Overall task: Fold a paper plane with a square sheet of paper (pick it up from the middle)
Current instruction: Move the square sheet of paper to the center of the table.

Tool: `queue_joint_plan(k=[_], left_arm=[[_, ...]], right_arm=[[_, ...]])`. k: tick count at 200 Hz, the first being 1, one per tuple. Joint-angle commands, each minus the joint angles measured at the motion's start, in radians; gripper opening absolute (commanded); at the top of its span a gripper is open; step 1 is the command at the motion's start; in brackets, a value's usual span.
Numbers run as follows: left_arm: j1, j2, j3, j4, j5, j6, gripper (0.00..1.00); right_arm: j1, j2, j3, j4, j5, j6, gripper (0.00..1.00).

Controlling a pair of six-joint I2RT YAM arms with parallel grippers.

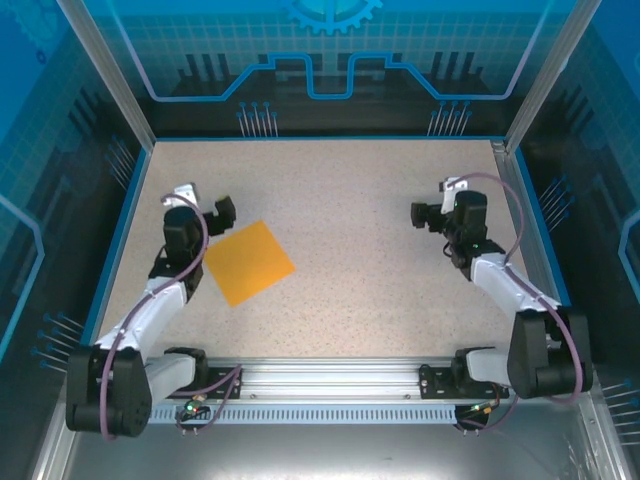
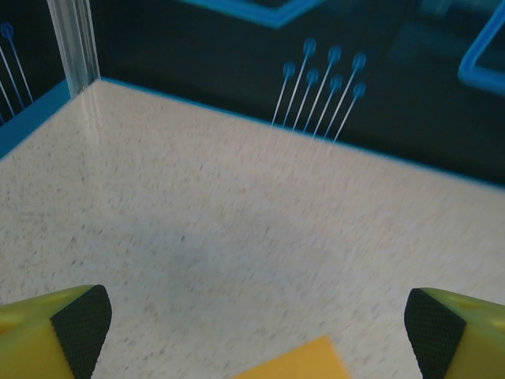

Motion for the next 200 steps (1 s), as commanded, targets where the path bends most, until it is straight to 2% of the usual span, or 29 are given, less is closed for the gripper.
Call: queue_joint_plan(k=[1,16,33,45,55,78,88,109,130,153,200], left_arm=[[0.010,0.029,0.147,-0.401,-0.004,-0.207,0.99],[0.018,0.097,0.217,-0.508,0.124,-0.255,0.99],[0.018,0.209,0.286,-0.569,0.369,-0.238,0.99],[0.013,0.276,0.297,-0.557,0.544,-0.240,0.99],[-0.005,0.319,0.297,-0.538,0.609,-0.249,0.99],[-0.063,0.386,0.322,-0.562,0.566,-0.247,0.99],[-0.070,0.422,0.338,-0.570,0.558,-0.258,0.99],[-0.078,0.488,0.380,-0.661,0.460,-0.295,0.99],[-0.089,0.496,0.350,-0.679,0.424,-0.323,0.99],[-0.095,0.542,0.334,-0.661,0.456,-0.340,0.99],[-0.176,0.643,0.371,-0.641,0.452,-0.359,0.99]], right_arm=[[-0.007,-0.013,0.114,-0.407,-0.053,0.159,0.99],[-0.008,-0.009,0.126,-0.445,-0.128,0.199,0.99],[-0.004,-0.029,0.091,-0.400,-0.271,0.239,0.99],[0.010,-0.042,0.056,-0.347,-0.367,0.272,0.99],[0.029,-0.037,0.047,-0.321,-0.415,0.284,0.99],[0.093,0.008,0.072,-0.345,-0.411,0.306,0.99],[0.127,0.028,0.087,-0.359,-0.396,0.295,0.99],[0.181,0.061,0.113,-0.401,-0.343,0.289,0.99],[0.209,0.077,0.123,-0.421,-0.320,0.291,0.99],[0.222,0.080,0.113,-0.415,-0.314,0.295,0.99],[0.229,0.109,0.101,-0.424,-0.313,0.309,0.99]])
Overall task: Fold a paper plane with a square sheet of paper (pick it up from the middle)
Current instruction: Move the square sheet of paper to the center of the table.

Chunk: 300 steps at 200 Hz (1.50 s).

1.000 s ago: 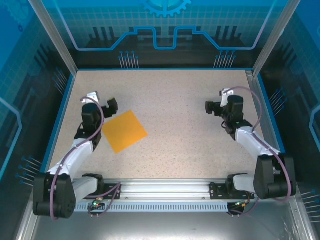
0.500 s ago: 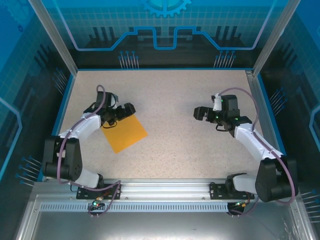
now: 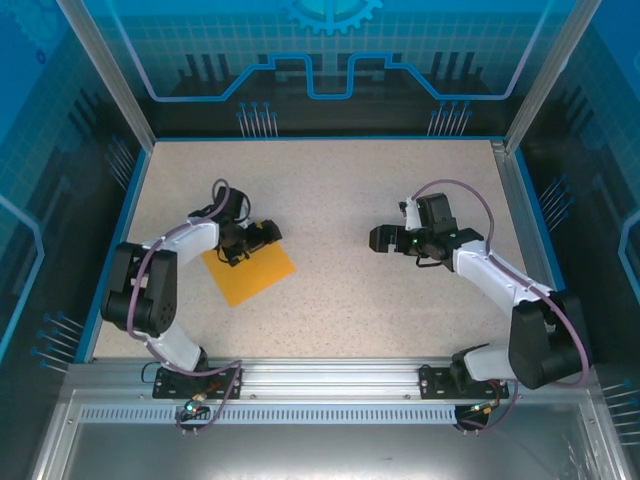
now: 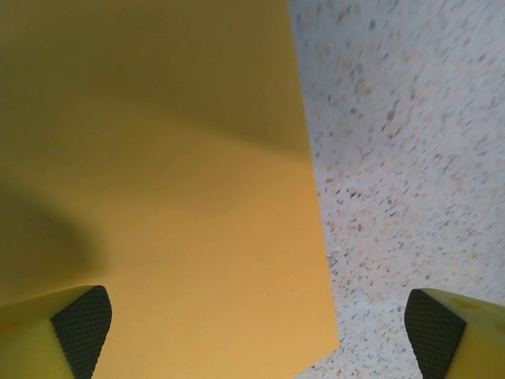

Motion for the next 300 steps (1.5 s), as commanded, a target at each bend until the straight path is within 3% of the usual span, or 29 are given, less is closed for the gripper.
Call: queue_joint_plan(k=[1,32,81,119,159,198,243,300], left_arm=[[-0.041,0.054,0.028,-0.020,-0.001,-0.036,0.99],[-0.098,0.131,0.073,-0.008,0.018,-0.060,0.99],[-0.260,0.236,0.179,0.082,0.081,-0.167,0.99],[-0.354,0.243,0.303,0.070,0.050,-0.188,0.99],[-0.331,0.007,0.234,0.006,-0.164,-0.125,0.99],[-0.210,-0.307,-0.021,0.038,-0.292,-0.094,0.99],[-0.094,-0.623,-0.240,0.067,-0.332,-0.054,0.99],[-0.082,-0.756,-0.353,0.098,-0.372,-0.023,0.99]], right_arm=[[0.016,0.016,0.011,-0.030,0.006,0.019,0.99],[0.017,0.016,-0.010,-0.046,0.041,0.019,0.99],[0.015,0.014,-0.022,-0.093,0.103,0.036,0.99],[0.009,0.006,-0.024,-0.095,0.054,0.070,0.98],[0.038,0.010,-0.021,-0.001,-0.048,0.169,0.87],[0.194,0.191,0.143,0.044,-0.042,0.251,0.71],[0.337,0.483,0.456,-0.101,0.042,0.264,0.64],[0.385,0.745,0.720,-0.213,0.052,0.287,0.63]])
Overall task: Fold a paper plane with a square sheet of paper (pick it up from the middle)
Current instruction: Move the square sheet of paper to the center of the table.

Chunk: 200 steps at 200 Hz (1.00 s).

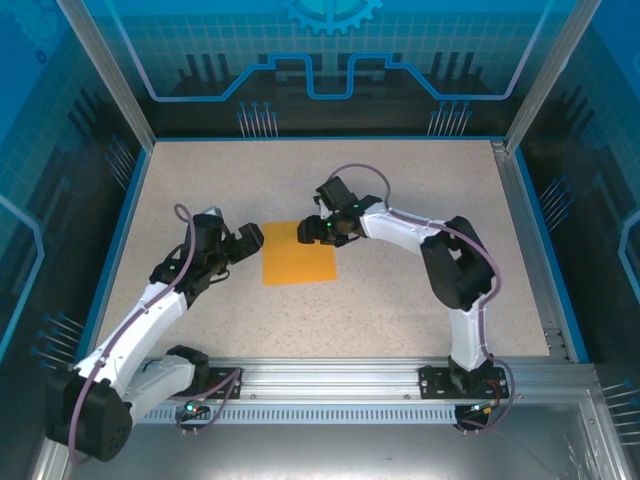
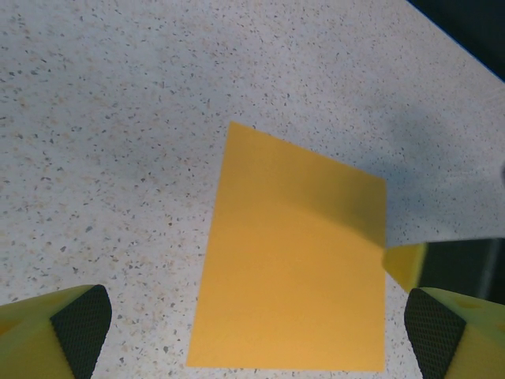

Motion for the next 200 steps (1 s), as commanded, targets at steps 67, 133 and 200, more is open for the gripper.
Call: queue_joint_plan(k=[67,133,200], left_arm=[[0.013,-0.036,-0.075,0.063,0.116,0.085,0.99],[0.000,0.067,-0.093,0.212,0.346,0.086,0.99],[-0.112,0.201,-0.023,0.199,0.333,0.134,0.99]], right_arm=[[-0.039,0.089,-0.061,-0.133,0.050,-0.022,0.61],[-0.222,-0.103,-0.319,-0.138,0.027,-0.235,0.61],[-0.245,-0.062,-0.186,-0.264,0.046,-0.455,0.61]])
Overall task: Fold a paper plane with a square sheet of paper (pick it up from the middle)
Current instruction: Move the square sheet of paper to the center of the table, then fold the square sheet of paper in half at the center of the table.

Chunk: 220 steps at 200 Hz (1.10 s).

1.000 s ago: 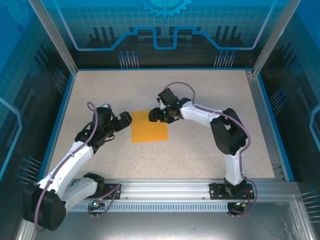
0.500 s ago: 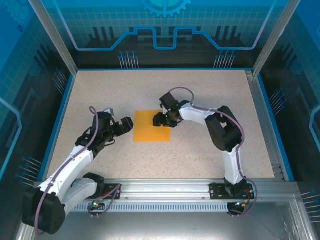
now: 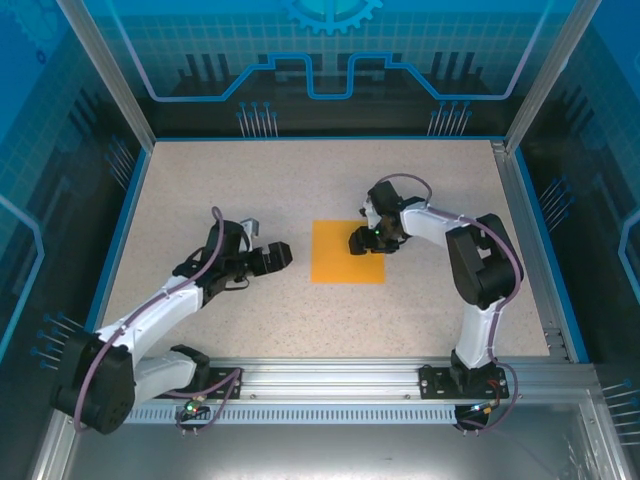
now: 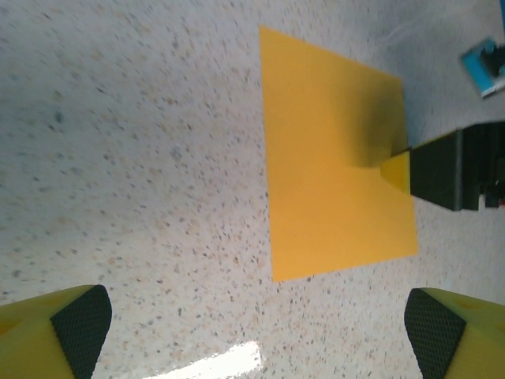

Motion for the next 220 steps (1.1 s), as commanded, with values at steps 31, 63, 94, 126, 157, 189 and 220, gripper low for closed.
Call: queue_joint_plan(k=[31,63,94,126,157,189,220], left_arm=[[-0.020,0.030,0.060,-0.021,-0.031,0.052,0.99],[-0.021,0.035,0.059,-0.025,-0.063,0.059,0.99],[-0.020,0.060,0.074,-0.033,-0.070,0.054,0.99],[-0.021,0.090,0.088,-0.037,-0.059,0.051,0.99],[-0.021,0.097,0.091,-0.038,-0.062,0.061,0.99],[-0.021,0.113,0.098,-0.041,-0.056,0.062,0.99],[-0.020,0.117,0.101,-0.042,-0.054,0.066,0.99]], right_arm=[[0.044,0.011,0.119,-0.179,0.143,-0.037,0.64],[0.128,0.021,0.228,-0.295,0.313,0.112,0.73],[0.188,0.081,0.292,-0.348,0.390,0.298,0.87],[0.230,0.149,0.354,-0.353,0.377,0.368,0.98],[0.245,0.206,0.417,-0.393,0.384,0.382,0.99],[0.242,0.225,0.433,-0.390,0.377,0.394,0.99],[0.238,0.248,0.445,-0.406,0.376,0.389,0.99]])
